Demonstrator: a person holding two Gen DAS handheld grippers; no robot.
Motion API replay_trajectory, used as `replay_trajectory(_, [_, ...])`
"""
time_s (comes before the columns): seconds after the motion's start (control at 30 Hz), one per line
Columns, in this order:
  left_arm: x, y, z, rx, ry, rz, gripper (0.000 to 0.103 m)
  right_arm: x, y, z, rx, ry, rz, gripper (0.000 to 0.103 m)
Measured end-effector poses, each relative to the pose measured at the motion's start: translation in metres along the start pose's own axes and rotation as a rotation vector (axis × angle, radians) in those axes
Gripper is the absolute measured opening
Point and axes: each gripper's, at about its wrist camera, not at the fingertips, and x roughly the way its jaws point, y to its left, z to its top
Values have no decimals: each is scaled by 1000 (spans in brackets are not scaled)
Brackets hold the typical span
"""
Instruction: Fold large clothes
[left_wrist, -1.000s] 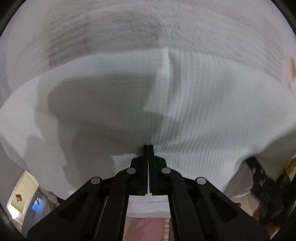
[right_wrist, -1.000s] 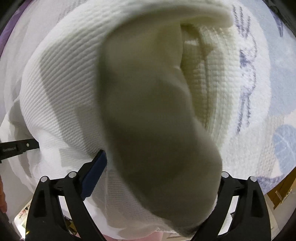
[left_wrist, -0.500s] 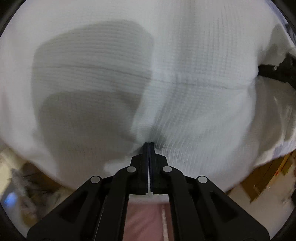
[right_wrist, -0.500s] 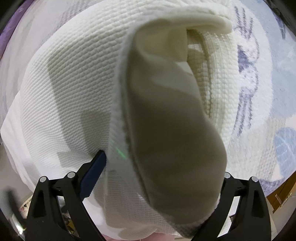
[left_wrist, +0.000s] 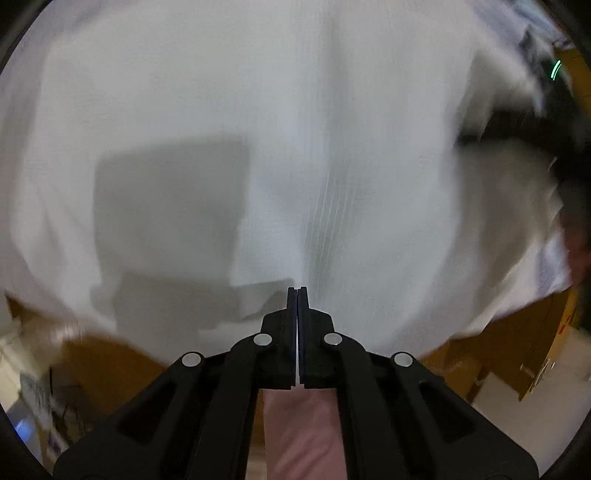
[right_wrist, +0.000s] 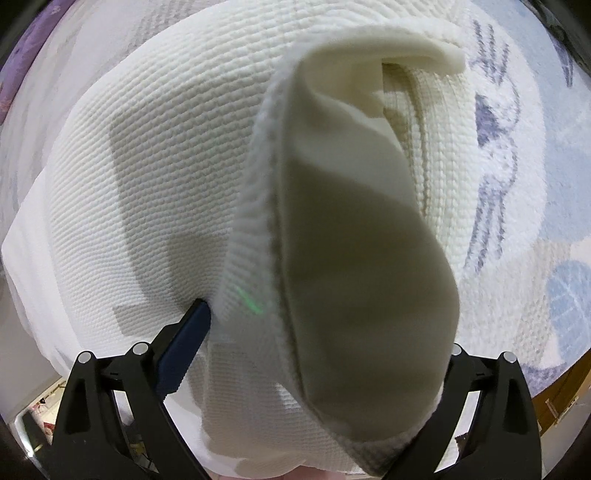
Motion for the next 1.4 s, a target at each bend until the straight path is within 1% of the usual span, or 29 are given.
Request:
replay_trajectory(0.03, [-6, 2, 14, -5, -23, 3, 0, -2, -2, 0, 1, -3, -2, 89])
replay_trajectory(0.1, [-17, 6, 62, -15, -92, 16, 0, -9, -5, -2, -2, -11, -4, 86])
replay_trajectory(0.17, [-19, 7, 110, -4, -142, 71, 0, -3, -11, -10, -3, -16, 0, 86])
replay_trajectory(0.2, [-19, 7, 131, 0, -165, 79, 0, -3, -11, -10, -3, -15, 0, 86])
replay_trajectory(0.27, [-10, 8, 161, 12, -198, 126, 0, 3, -16, -12, 1, -3, -5, 86])
replay_trajectory(0.3, [-2, 1, 168, 20, -210, 127, 0, 3, -14, -10, 3, 3, -6, 87])
replay_trajectory(0.33, [18, 3, 180, 29, -192, 125, 1, 2, -12, -8, 4, 7, -4, 87])
replay_trajectory(0.37, [25, 3, 178, 30, -215, 118, 0, 0, -11, -6, 5, 8, 1, 88])
replay_trajectory(0.4, [26, 3, 173, 36, -271, 113, 0, 0, -11, -5, 6, 12, 5, 88])
replay_trajectory(0.43, [25, 5, 165, 44, -282, 109, 0, 0, -11, -3, 3, 21, 6, 88])
replay_trajectory(0.47, [25, 3, 157, 48, -251, 103, 0, 0, -11, -2, 4, 30, 8, 88])
replay_trajectory(0.5, [24, 7, 141, 55, -186, 87, 0, 0, -12, 1, 5, 37, 9, 88])
replay_trajectory(0.53, [26, 14, 113, 72, -152, 88, 0, 0, -11, 3, 8, 49, 5, 88])
replay_trajectory(0.57, [32, 2, 108, 83, -118, 84, 0, 2, -11, 5, 11, 57, 2, 89])
replay_trajectory(0.6, [38, 5, 85, 79, -81, 68, 0, 3, -10, 7, 14, 62, -1, 89])
replay_trajectory(0.63, [41, 8, 60, 64, -96, 53, 0, 4, -9, 8, 14, 64, -5, 89])
replay_trajectory(0.73, [41, 12, -5, 39, -130, 54, 0, 1, -8, 6, 4, 46, -5, 90])
replay_trajectory(0.77, [41, 13, -18, 28, -141, 53, 0, 1, -6, 4, -6, 39, -10, 90])
replay_trajectory(0.8, [44, 14, -29, 22, -129, 54, 0, 3, -5, 1, -12, 34, -15, 90])
replay_trajectory(0.83, [55, 17, -40, 5, -64, 40, 0, 7, -4, -4, -5, 33, -15, 90])
replay_trajectory(0.87, [59, 18, -49, 2, -64, 40, 0, 6, -1, -6, -5, 33, -16, 90])
replay_trajectory(0.97, [63, 12, -66, 74, -133, 88, 0, 3, 1, -12, -5, 4, -21, 89])
replay_trajectory(1.03, [69, 1, -70, 36, -138, 77, 0, 0, 3, -19, -4, -27, -26, 86])
replay_trajectory(1.07, [70, 4, -68, -9, -150, 51, 0, -2, 4, -21, -4, -29, -28, 80])
replay_trajectory(1.1, [71, 9, -67, -47, -172, 24, 0, -6, 6, -25, 5, -24, -26, 69])
replay_trajectory(1.13, [72, 13, -65, -54, -191, 13, 0, -12, 7, -29, 18, -20, -16, 59])
replay_trajectory(1.2, [73, 18, -73, -20, -213, 29, 0, -25, 9, -33, 16, -41, -16, 29])
replay_trajectory(1.3, [77, 7, -71, 5, -225, 51, 0, -48, 13, -47, -21, -98, 57, 19])
replay_trajectory(1.4, [81, -16, -64, -14, -239, 45, 0, -69, 16, -66, -54, -138, 121, 16])
